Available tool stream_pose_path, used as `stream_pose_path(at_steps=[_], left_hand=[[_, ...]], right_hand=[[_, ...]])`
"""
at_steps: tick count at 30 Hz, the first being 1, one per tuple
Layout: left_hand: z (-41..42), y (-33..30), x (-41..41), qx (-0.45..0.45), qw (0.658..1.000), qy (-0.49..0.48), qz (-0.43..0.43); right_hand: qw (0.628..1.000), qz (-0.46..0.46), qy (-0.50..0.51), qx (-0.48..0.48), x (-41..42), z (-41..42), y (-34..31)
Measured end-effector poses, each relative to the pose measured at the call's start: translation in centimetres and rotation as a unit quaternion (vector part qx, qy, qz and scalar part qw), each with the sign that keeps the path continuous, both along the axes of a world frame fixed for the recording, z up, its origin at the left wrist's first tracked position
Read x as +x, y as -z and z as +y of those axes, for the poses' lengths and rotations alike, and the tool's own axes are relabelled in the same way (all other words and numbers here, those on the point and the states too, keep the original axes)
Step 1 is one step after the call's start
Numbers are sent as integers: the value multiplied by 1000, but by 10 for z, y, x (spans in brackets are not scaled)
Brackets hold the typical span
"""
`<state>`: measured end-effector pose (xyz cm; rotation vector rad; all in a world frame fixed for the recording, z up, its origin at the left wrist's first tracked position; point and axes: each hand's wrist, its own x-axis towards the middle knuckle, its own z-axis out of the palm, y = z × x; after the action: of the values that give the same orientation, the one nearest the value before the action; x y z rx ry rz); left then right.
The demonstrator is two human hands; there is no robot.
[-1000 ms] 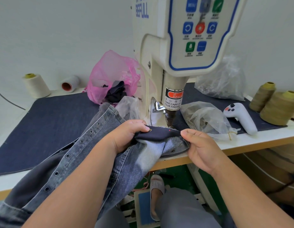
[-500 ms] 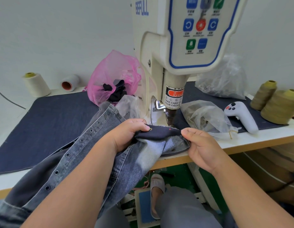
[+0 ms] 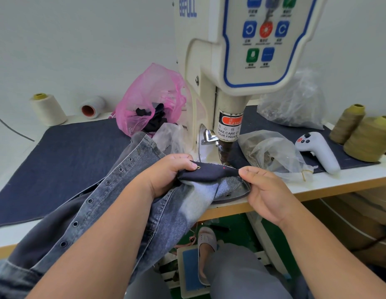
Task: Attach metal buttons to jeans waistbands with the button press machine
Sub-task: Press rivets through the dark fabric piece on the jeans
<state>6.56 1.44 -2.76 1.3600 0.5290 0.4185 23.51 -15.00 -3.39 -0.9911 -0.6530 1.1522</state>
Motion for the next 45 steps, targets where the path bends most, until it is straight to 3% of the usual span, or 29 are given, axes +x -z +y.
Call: stream_pose_path(at_steps=[45], left_hand=[[-1, -3, 0, -13, 1000, 3, -4]], right_hand=[[999, -5, 26, -20, 0, 1, 0]])
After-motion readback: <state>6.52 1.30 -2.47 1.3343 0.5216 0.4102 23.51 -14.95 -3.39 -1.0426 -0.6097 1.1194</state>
